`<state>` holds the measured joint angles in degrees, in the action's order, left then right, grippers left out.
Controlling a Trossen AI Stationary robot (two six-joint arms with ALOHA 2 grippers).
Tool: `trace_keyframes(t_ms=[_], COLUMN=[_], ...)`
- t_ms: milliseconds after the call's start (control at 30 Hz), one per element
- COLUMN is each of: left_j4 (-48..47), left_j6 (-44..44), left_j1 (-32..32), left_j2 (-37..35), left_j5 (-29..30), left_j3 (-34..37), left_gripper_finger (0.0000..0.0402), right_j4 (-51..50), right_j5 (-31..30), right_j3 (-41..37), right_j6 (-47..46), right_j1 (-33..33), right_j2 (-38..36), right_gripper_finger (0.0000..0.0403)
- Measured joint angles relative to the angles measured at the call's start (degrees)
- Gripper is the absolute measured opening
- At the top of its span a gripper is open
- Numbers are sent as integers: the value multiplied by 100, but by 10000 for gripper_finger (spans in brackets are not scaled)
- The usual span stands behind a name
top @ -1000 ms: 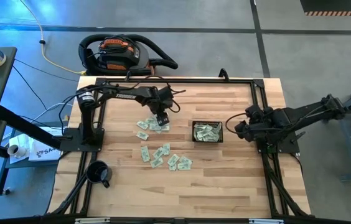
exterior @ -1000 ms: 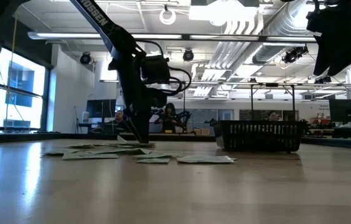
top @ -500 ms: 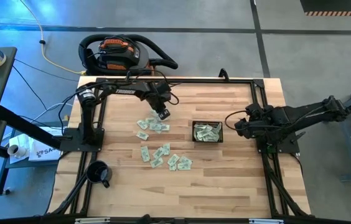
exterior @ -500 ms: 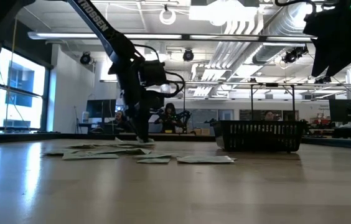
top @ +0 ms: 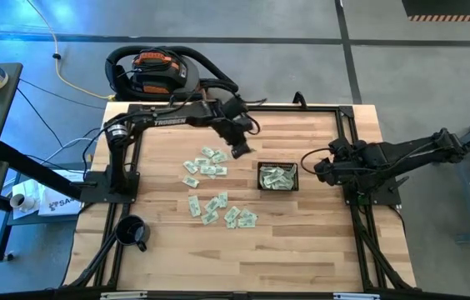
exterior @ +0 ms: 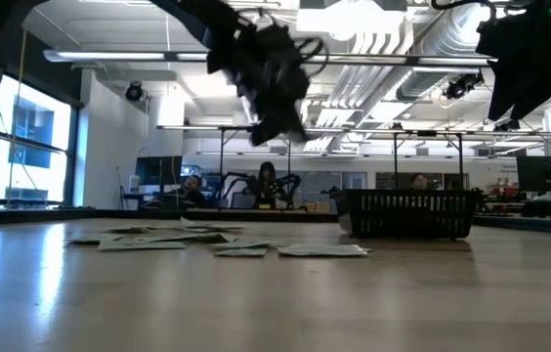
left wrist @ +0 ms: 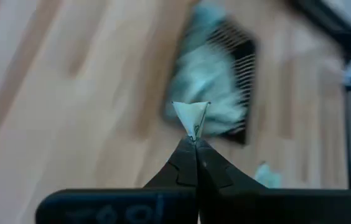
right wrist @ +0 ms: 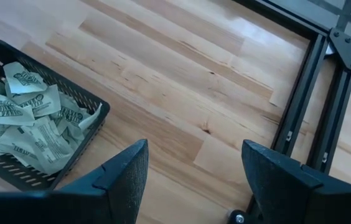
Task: Pick and place Stevia / Truvia into bins
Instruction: Put the green stevia packet into the black bin, then adjust the black bin
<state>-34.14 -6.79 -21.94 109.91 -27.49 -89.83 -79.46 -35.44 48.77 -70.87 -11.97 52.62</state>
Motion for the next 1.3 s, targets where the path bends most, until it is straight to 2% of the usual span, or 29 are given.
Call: trace_keyframes(t_ms=[133,267,400,467,600,733,1067,1300], left_j4=[723,1420,2008,2285,2230,2325,2154,862], left_j6=[7,-223,-385,-453,-527,-308,-144,-7], left_j1=[466,930,1241,1351,1498,1572,1557,1559], left_j2=[29,409,934,1169,1413,1430,1561,1515], left_j5=[53,252,524,858,1683,2111,2215,2250], left_j3=[-29,-27,-19,-81,-260,-364,-360,-760], left_gripper_finger=[28,43,33,29,41,66,105,140], right_j4=[3,214,606,625,625,632,607,557], right_j5=[2,-65,-264,-253,-167,-168,-256,-397], right_j3=[0,0,2,2,2,2,2,2], right_j6=[38,161,295,266,200,190,232,341], right_j1=[-2,-153,-411,-476,-570,-610,-610,-606], right_j2=[0,-4,-7,-8,-7,-9,-9,-9], right_gripper_finger=[249,249,249,249,249,249,249,249])
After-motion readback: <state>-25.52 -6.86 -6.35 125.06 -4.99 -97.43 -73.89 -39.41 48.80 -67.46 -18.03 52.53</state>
